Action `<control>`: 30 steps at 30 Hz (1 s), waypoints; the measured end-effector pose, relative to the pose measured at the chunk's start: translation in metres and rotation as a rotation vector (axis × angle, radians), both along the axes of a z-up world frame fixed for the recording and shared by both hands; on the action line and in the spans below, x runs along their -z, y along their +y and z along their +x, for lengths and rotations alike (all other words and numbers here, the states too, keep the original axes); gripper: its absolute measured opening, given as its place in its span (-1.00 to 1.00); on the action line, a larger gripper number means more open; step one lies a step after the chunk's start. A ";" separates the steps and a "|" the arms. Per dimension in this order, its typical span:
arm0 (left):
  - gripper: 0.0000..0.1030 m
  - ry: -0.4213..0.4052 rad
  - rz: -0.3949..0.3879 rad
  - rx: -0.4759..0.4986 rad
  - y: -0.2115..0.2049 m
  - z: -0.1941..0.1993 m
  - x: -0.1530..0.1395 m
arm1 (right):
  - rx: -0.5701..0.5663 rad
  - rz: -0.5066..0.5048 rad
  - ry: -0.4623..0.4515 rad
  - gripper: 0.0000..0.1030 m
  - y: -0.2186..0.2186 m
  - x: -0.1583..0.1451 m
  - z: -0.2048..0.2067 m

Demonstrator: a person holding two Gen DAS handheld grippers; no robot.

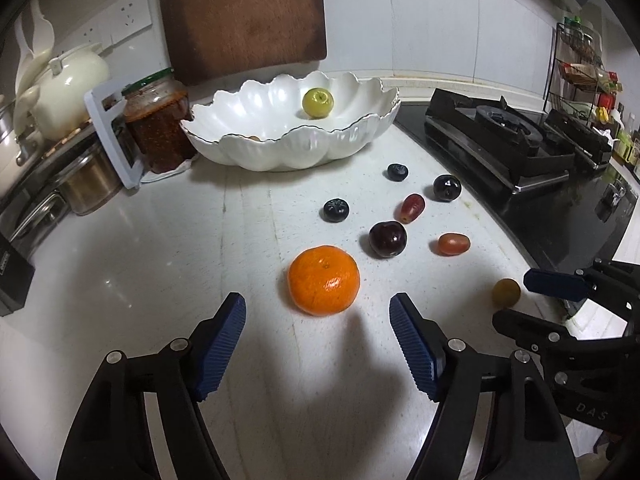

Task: Organize fruits
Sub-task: 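Grasp the tangerine with the left tool while the right tool grasps a small brown fruit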

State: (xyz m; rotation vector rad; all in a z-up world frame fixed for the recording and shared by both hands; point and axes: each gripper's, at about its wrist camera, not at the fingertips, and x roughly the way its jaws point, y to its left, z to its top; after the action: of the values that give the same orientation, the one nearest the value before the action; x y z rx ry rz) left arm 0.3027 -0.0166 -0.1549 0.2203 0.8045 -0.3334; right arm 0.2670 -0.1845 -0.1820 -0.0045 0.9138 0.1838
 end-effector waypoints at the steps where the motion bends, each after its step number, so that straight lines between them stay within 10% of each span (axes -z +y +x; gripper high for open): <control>1: 0.43 0.002 -0.002 -0.001 -0.001 0.003 0.002 | -0.001 0.000 0.002 -0.15 0.000 0.001 0.001; 17: -0.11 0.070 -0.021 -0.035 -0.012 0.031 0.020 | -0.012 0.019 0.013 -0.53 -0.001 0.011 0.007; 30: -0.17 0.053 -0.009 -0.041 -0.014 0.021 0.017 | -0.027 0.049 -0.006 -0.53 -0.006 0.006 0.005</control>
State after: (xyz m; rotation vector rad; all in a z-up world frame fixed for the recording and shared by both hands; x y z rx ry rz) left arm 0.3239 -0.0307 -0.1715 0.1874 0.8587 -0.3056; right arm 0.2721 -0.1901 -0.1875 0.0281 0.9035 0.2311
